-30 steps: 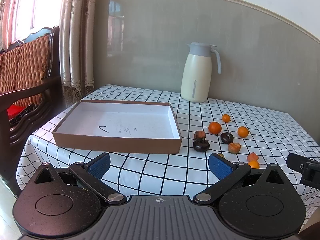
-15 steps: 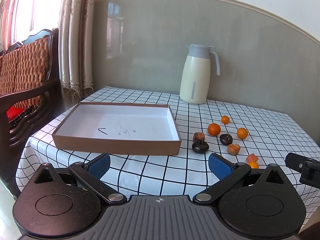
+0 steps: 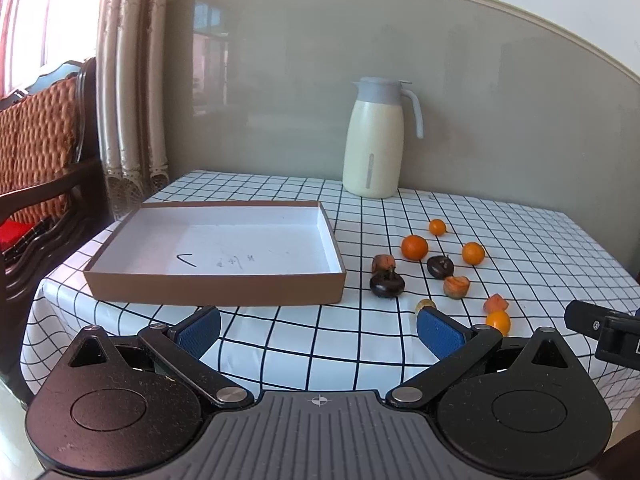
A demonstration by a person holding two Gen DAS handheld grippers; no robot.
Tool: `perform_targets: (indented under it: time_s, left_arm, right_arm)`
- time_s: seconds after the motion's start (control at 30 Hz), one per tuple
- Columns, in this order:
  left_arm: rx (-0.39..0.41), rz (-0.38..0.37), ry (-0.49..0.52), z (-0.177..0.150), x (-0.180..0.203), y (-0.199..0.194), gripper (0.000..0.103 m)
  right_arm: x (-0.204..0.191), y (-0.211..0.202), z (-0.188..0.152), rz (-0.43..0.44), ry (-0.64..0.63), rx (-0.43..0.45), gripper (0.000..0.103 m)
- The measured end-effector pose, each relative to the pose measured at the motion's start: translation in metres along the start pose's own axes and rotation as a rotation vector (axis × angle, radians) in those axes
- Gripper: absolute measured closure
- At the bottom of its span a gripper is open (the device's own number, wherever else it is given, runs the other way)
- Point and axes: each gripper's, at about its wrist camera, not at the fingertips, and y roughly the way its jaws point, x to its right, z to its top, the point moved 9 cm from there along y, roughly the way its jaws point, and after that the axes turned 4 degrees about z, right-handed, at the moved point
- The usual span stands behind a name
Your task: Organize fruits
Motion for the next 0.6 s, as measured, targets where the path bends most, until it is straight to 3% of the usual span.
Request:
perform_targets:
  time_s: [0.4, 0.6]
  left_arm:
    - [-0.001, -0.051, 0.093, -0.012, 0.030, 0.020, 0.000]
    - [-0.022, -0.055, 0.131, -0.020, 0.042, 0.039, 0.000]
  right_arm:
    - [0.022, 0.015, -0.012, 0.014, 0.052, 0.003, 0.007]
    - [0.028, 0.030, -0.019, 0.016, 0.057, -0.018, 0.022]
